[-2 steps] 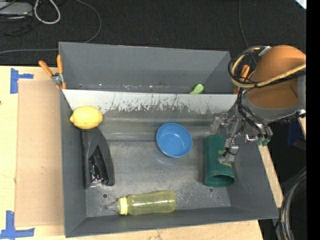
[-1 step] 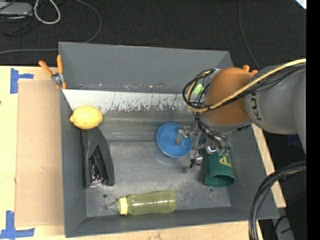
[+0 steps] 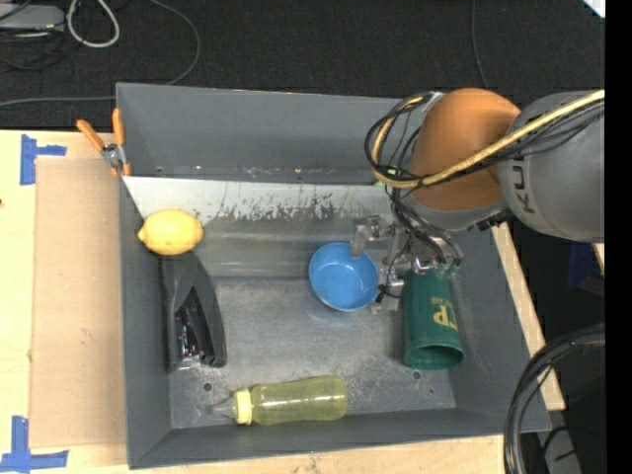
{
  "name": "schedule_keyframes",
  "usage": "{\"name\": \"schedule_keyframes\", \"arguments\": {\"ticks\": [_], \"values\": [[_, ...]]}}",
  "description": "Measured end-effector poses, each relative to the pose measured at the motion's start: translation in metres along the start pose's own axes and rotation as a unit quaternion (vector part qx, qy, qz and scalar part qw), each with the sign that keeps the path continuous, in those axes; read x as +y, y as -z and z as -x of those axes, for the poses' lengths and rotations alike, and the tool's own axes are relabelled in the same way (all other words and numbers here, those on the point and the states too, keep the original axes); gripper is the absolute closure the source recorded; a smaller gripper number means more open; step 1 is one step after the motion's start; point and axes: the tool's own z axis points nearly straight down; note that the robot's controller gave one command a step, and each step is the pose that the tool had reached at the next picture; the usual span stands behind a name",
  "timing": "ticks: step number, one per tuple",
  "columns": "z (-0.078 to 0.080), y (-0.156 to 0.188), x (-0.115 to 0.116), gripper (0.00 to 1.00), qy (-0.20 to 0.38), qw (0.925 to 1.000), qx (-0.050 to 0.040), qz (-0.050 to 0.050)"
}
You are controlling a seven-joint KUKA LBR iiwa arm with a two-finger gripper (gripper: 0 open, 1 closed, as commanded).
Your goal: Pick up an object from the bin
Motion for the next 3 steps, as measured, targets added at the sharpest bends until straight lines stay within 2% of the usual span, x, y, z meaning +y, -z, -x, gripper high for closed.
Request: {"name": "schedule_keyframes", "arguments": {"ticks": [1, 2, 3], "values": [[0.004, -0.059, 0.045, 0.0, 0.078, 0.9969, 0.012, 0.005], [0.001, -0.088, 0.019, 0.0, 0.014, 0.9999, 0.0032, 0.001], [-0.005, -0.087, 0.0, 1.0, 0.236, 0.9716, 0.0085, 0.006]]}}
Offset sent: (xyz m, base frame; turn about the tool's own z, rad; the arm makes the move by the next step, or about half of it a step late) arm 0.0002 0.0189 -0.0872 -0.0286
